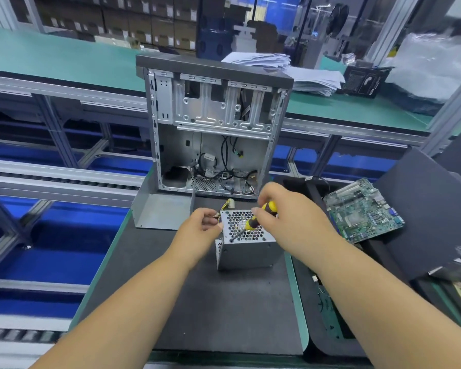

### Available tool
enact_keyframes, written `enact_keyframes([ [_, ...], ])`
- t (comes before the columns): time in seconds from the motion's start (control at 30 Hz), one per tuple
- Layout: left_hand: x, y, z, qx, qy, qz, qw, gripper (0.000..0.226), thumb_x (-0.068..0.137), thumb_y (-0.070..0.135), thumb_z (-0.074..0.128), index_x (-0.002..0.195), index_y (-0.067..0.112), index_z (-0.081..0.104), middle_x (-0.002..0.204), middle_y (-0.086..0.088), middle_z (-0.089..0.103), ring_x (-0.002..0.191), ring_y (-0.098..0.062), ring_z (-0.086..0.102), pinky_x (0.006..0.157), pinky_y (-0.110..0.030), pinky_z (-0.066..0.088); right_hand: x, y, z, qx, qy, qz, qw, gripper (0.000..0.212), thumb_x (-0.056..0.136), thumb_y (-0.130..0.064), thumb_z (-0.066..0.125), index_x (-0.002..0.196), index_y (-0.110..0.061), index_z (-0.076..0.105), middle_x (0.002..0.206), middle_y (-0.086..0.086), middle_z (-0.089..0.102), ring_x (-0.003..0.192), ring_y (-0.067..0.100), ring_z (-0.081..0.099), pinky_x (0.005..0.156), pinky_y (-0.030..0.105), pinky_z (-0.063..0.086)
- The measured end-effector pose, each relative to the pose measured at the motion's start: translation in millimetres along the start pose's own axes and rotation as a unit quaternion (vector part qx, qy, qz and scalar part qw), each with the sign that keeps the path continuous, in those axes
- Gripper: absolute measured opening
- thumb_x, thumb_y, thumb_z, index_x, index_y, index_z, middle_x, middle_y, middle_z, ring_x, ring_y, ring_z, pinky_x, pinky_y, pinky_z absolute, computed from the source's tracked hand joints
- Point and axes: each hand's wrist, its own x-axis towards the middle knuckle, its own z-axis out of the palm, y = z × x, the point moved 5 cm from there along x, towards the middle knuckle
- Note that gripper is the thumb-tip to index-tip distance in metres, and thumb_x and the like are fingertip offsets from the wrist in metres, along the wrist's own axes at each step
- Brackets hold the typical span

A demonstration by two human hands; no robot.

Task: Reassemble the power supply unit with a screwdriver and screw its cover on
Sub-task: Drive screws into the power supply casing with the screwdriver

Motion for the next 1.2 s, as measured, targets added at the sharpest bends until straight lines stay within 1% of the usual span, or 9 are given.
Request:
enact_keyframes([
  [0.1,3.2,-13.1,11.3,-0.029,-0.041,-0.058,0.997,0.026,0.092,0.026,0.064,0.117,0.018,0.062,0.103,-0.001,0.07,0.097,-0.013,0.065,0.091,-0.03,0.05,-8.1,41.6,-13.8,0.21,0.079,0.088,0.971,0.008,0.091,-0.031,0.057,0.085,-0.032,0.061,0.065,-0.017,0.067,0.051,0.002,0.048,0.046,0.015,0.039],
  [0.23,11.2,-14.5,17.6,-0.078,-0.031,-0.081,0.993,0.024,0.093,0.024,0.065,0.114,0.013,0.064,0.112,-0.01,0.07,0.104,-0.023,0.066,0.102,-0.041,0.048,-14.3,97.7,-15.1,0.373,0.169,0.228,0.883,0.012,0.088,-0.027,0.061,0.086,-0.021,0.071,0.068,0.0,0.07,0.058,0.007,0.052,0.055,0.024,0.038],
  [0.37,21.2,-9.3,24.4,-0.095,-0.071,-0.105,0.987,0.026,0.092,0.017,0.066,0.117,0.01,0.064,0.112,-0.009,0.07,0.105,-0.022,0.067,0.098,-0.036,0.051,-15.6,124.8,7.8,0.495,0.122,0.314,0.801,0.006,0.092,-0.01,0.057,0.089,-0.009,0.062,0.071,0.006,0.072,0.056,0.011,0.058,0.054,0.024,0.042],
  [0.47,22.5,-5.2,26.2,-0.059,-0.113,-0.093,0.987,0.027,0.088,0.007,0.069,0.115,0.007,0.066,0.111,-0.015,0.071,0.109,-0.032,0.066,0.101,-0.043,0.05,-15.5,127.1,26.1,0.535,0.069,0.331,0.774,0.012,0.096,-0.008,0.051,0.097,-0.007,0.062,0.074,0.008,0.074,0.062,0.016,0.062,0.061,0.028,0.044],
  [0.6,13.6,1.2,25.1,-0.026,-0.133,-0.036,0.99,0.037,0.081,-0.002,0.073,0.112,0.018,0.068,0.108,-0.018,0.071,0.094,-0.026,0.068,0.095,-0.041,0.054,-15.6,128.7,40.6,0.524,0.052,0.319,0.788,0.025,0.097,0.001,0.043,0.107,-0.008,0.064,0.084,0.011,0.074,0.072,0.022,0.063,0.066,0.03,0.048],
  [0.77,-5.4,3.4,24.5,0.051,-0.158,0.022,0.986,0.055,0.077,-0.005,0.075,0.115,0.034,0.067,0.097,-0.004,0.068,0.079,-0.008,0.063,0.061,-0.02,0.052,-17.0,138.2,51.1,0.446,0.05,0.323,0.833,0.03,0.093,0.004,0.042,0.106,-0.013,0.064,0.086,0.007,0.073,0.082,0.025,0.064,0.072,0.037,0.05],
  [0.97,-27.0,-5.0,14.4,0.177,-0.137,0.1,0.969,0.06,0.073,0.006,0.08,0.114,0.046,0.064,0.106,0.013,0.066,0.099,0.002,0.062,0.089,-0.01,0.045,-11.6,148.4,74.6,0.415,0.023,0.33,0.847,0.025,0.089,0.003,0.044,0.101,-0.012,0.061,0.087,0.007,0.072,0.091,0.026,0.063,0.087,0.046,0.051],
  [1.07,-34.0,-14.1,13.5,0.204,-0.13,0.122,0.963,0.064,0.072,0.01,0.082,0.111,0.056,0.06,0.107,0.019,0.065,0.102,0.007,0.059,0.089,-0.002,0.038,-7.9,150.1,83.1,0.402,0.01,0.333,0.853,0.025,0.088,0.001,0.047,0.103,-0.013,0.062,0.088,0.005,0.072,0.097,0.025,0.065,0.092,0.046,0.052],
  [1.2,-37.0,-36.7,2.7,0.236,-0.12,0.094,0.96,0.059,0.069,0.01,0.084,0.098,0.054,0.06,0.099,0.02,0.065,0.096,0.008,0.061,0.087,-0.008,0.044,-2.3,151.1,91.7,0.392,-0.002,0.342,0.854,0.037,0.084,0.0,0.05,0.119,-0.01,0.059,0.085,0.001,0.074,0.099,0.021,0.065,0.1,0.052,0.047],
])
